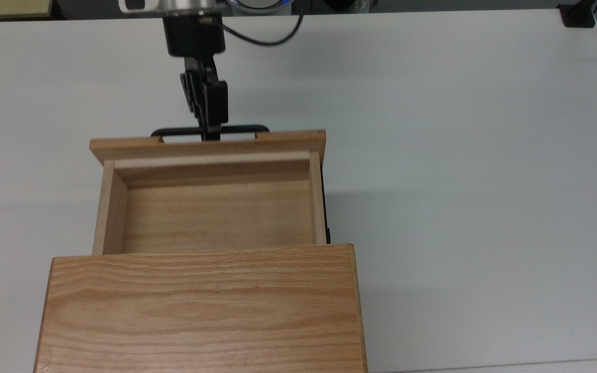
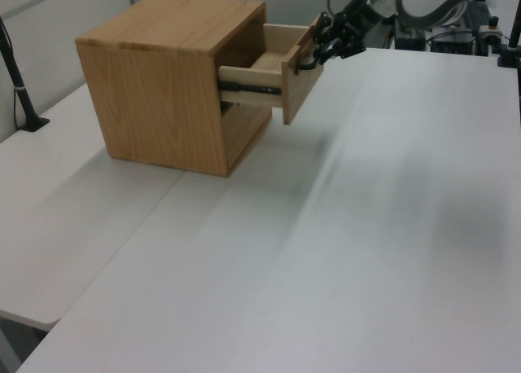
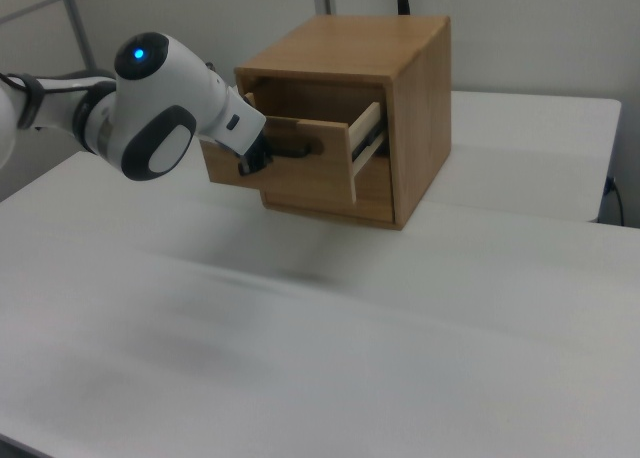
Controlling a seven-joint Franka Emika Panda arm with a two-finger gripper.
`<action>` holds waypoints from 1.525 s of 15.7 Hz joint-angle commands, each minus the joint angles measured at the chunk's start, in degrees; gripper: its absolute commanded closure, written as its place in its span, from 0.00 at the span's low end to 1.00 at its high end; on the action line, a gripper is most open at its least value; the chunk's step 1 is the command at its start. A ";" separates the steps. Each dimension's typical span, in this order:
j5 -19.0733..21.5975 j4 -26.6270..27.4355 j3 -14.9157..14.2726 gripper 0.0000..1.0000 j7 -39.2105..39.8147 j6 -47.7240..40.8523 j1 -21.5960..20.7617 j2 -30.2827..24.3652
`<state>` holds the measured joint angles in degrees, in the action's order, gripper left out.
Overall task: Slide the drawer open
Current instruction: 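Release the handle and raise the gripper away from the drawer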
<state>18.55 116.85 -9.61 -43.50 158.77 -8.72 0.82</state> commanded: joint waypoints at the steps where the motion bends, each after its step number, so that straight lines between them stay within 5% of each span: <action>1: 0.52 3.21 -0.06 1.00 5.26 -8.19 0.01 -5.12; 4: 0.52 3.12 -0.06 0.94 5.35 -8.91 0.02 -4.95; 6: 0.52 3.04 -0.06 0.67 5.35 -10.74 0.19 -4.95; 9: 0.44 2.34 -0.40 0.04 5.44 -16.98 0.72 -6.70; 12: 0.35 -0.55 -2.07 0.00 5.96 -23.92 1.07 -8.20; 17: -1.14 -6.26 -2.60 0.00 20.44 -38.67 1.07 -9.78; 21: -15.70 -14.35 -2.52 0.00 32.66 -56.77 0.28 -9.52; 24: -22.04 -15.94 -1.47 0.00 38.02 -61.63 0.02 -9.52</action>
<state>2.77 103.10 -11.78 -11.97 102.22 -7.81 -9.00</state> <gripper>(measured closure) 0.000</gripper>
